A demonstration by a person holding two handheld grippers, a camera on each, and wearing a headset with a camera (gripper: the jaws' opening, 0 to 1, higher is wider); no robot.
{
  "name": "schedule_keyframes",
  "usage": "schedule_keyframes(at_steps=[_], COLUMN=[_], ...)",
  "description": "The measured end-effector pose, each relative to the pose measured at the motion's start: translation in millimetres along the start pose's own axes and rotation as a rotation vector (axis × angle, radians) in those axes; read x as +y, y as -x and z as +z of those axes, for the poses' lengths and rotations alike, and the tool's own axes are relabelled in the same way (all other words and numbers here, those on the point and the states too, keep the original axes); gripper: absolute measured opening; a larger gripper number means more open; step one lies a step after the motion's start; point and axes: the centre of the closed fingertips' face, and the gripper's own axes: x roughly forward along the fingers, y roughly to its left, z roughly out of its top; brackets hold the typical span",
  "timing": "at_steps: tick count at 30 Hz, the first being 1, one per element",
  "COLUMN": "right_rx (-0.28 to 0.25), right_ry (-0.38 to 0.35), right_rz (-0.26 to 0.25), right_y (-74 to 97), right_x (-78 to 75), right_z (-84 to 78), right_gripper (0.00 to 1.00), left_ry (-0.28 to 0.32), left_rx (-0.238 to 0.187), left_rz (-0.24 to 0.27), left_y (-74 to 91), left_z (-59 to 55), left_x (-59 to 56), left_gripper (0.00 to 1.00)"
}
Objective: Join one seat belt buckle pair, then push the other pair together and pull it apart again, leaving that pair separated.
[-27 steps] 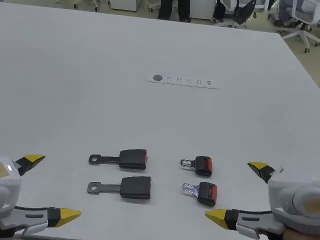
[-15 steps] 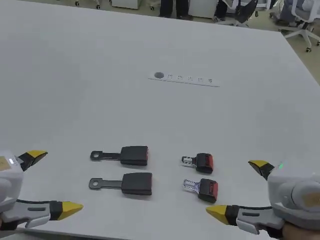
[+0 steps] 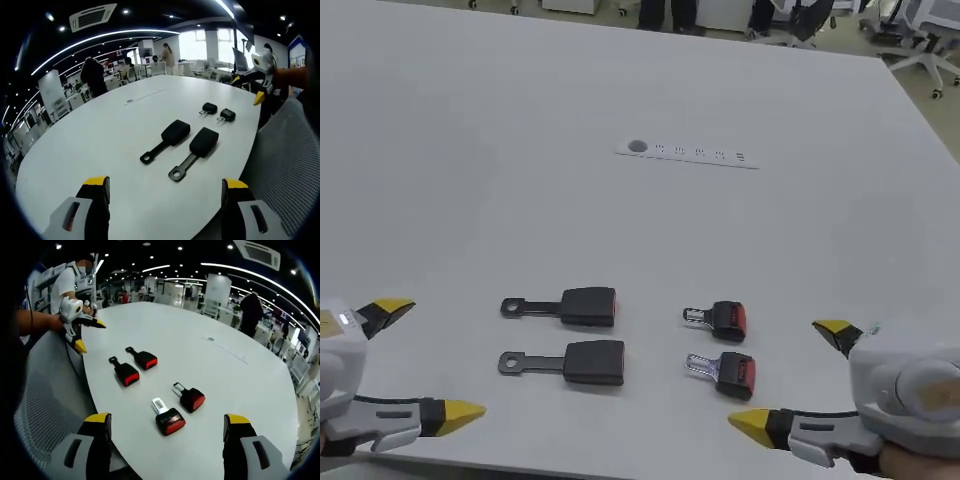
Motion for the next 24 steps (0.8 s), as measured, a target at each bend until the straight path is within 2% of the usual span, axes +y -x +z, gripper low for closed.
schedule_keyframes(at_steps=[11,24], right_rx=[0.004,0.019], right_ry=[-0.003,0.001], right_rz=[0.01,0.02], right_y=[-2.9,-4.8], right_x=[2.3,4.2], right_z=[0.8,-3.2], right_gripper=[0.93,0.93], left_ry=[0.007,-0.001], left_rx=[0.0,0.016], left_rz=[-0.003,-0.017], left_y=[-0.3,-2.1], left_z=[-1.7,-3.8], left_x=[2.3,-2.0], left_gripper=[0.93,0.92])
